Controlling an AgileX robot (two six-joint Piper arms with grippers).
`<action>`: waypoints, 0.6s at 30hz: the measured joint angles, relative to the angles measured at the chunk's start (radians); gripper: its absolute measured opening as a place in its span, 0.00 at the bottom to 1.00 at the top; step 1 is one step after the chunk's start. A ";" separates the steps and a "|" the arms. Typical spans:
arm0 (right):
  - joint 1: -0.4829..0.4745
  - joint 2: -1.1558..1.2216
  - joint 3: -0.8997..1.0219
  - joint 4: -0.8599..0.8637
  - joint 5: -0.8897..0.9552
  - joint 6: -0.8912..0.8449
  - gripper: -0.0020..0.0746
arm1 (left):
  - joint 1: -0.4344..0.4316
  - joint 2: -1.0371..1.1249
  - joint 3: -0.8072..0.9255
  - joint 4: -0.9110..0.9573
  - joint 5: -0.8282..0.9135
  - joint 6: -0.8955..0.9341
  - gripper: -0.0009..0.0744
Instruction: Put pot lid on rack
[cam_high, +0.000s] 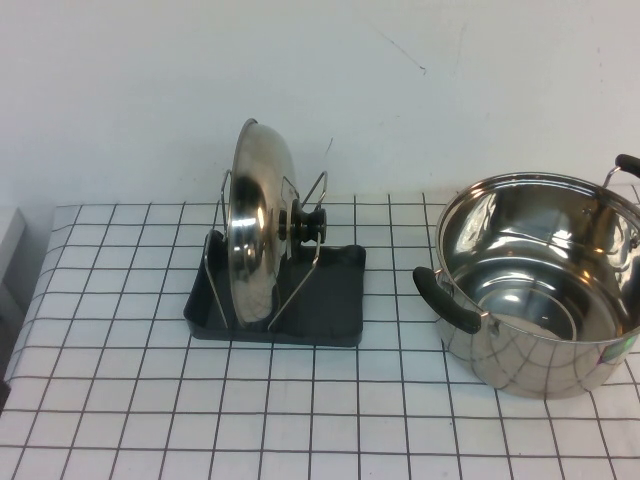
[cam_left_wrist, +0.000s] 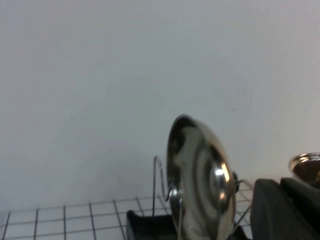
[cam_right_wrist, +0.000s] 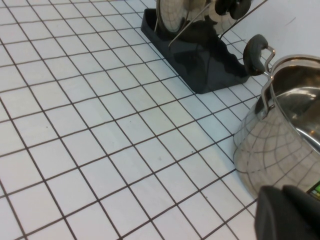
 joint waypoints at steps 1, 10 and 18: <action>0.000 0.000 0.000 0.000 0.000 0.000 0.02 | 0.000 -0.019 0.029 -0.003 0.022 -0.003 0.01; 0.000 0.000 0.000 0.000 0.000 0.000 0.02 | 0.000 -0.056 0.142 -0.053 0.146 0.006 0.01; 0.000 0.000 0.005 0.000 -0.001 0.000 0.02 | 0.000 -0.064 0.142 -1.033 0.264 1.012 0.01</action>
